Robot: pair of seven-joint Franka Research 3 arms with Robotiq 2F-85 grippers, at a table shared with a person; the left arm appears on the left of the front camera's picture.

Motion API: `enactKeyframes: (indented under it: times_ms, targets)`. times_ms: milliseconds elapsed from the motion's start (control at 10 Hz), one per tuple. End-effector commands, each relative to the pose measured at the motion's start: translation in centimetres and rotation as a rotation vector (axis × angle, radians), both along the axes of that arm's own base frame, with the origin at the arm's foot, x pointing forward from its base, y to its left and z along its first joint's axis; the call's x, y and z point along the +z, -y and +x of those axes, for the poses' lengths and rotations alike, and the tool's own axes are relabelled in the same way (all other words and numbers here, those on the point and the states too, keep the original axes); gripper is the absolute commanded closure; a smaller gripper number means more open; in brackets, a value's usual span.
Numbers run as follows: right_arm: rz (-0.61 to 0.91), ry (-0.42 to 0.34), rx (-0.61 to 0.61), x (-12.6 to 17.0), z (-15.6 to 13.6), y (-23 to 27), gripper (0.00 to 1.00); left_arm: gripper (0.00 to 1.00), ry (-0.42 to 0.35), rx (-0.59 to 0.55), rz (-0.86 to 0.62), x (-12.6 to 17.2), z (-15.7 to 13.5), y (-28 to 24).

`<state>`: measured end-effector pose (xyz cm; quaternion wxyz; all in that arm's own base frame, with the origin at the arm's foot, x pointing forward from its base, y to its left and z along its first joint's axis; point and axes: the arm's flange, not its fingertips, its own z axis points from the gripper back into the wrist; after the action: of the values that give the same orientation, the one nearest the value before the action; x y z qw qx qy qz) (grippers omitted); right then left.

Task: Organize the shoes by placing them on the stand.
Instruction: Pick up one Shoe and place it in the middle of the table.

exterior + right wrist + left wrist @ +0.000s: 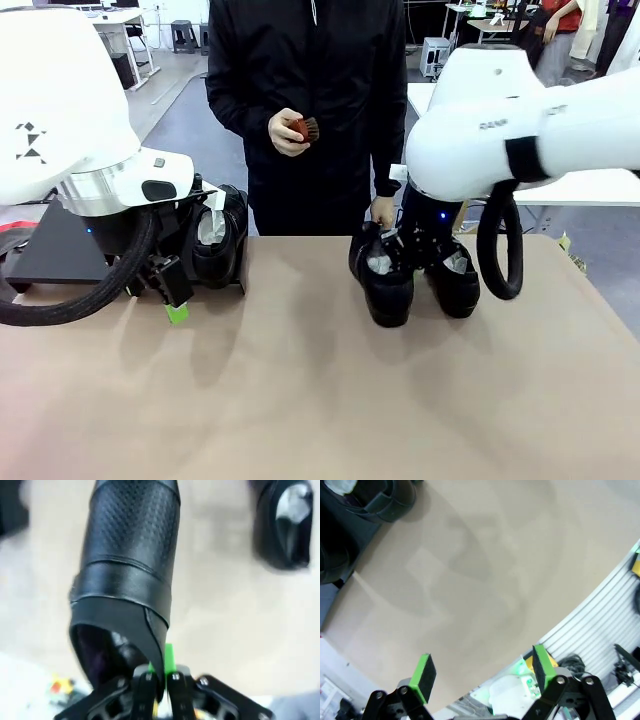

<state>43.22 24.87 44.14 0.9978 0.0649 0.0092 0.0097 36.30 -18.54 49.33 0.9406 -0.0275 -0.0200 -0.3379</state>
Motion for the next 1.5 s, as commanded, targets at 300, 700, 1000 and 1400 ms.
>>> enactKeyframes:
  times_ms: [300,700,1000,1400]
  targets:
    - [0.007,-0.068,0.009,-0.7,-3.3,-0.9,1.0,0.0,0.002,-0.01,0.002,0.1,-0.1,-0.4]
    - [0.006,-0.057,-0.078,-3.1,-8.4,-4.6,1.0,0.0,0.002,-0.01,0.002,0.1,-0.1,-0.4]
    - [0.037,0.022,-0.07,-6.9,-11.6,-7.4,1.0,0.0,0.002,-0.01,0.002,0.1,-0.1,-0.4]
    - [0.038,0.088,0.019,-8.6,-11.7,-8.6,1.0,0.0,0.002,-0.01,0.002,0.1,-0.1,-0.4]
